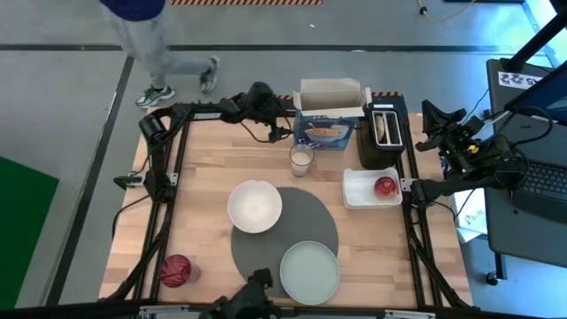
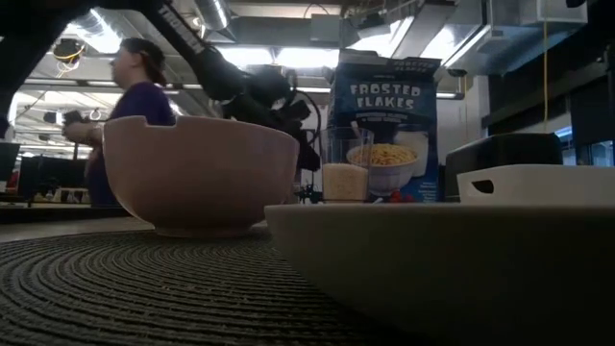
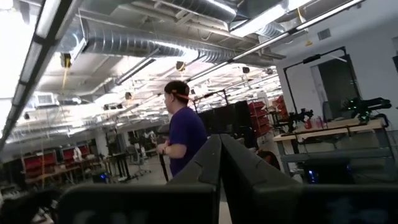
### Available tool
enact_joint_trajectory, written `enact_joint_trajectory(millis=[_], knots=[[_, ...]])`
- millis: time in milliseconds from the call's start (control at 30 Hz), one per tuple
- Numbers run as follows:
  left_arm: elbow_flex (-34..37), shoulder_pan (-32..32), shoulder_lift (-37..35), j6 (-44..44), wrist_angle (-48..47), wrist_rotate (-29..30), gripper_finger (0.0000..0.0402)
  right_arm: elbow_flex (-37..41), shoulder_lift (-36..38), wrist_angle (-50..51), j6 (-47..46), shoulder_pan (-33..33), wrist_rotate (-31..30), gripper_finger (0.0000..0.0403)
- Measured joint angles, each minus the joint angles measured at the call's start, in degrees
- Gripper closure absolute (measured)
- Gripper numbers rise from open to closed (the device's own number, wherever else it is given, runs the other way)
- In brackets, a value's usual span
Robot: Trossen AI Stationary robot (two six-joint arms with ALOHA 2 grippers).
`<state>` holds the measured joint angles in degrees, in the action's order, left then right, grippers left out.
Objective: Arrange a breakfast setting
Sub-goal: Pour the cereal into the white bowl
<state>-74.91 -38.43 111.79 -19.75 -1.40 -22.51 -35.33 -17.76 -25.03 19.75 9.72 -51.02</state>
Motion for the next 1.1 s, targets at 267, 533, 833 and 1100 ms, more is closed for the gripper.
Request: enact_joint_trajectory(millis=[267, 533, 833, 1100], knots=[[-3.23, -0.01, 4.20, -6.25, -11.82, -4.23, 0.0037, 0.00, -2.53, -0.77, 0.00, 0.02, 2.58, 0.0393], [-2.86, 0.08, 7.95, -4.05, -6.30, -5.98, 0.0046, 0.02, -5.89, -1.79, -1.03, 0.02, 2.08, 0.0393], [-2.83, 0.26, 9.07, -1.47, 0.99, -7.45, 0.0071, 0.04, -6.14, -2.35, -1.79, 0.02, 2.05, 0.0393], [-2.83, 1.81, 9.05, 2.65, 5.82, -11.09, 0.0071, 0.04, -6.14, -2.45, -1.92, 0.02, 2.01, 0.0393]])
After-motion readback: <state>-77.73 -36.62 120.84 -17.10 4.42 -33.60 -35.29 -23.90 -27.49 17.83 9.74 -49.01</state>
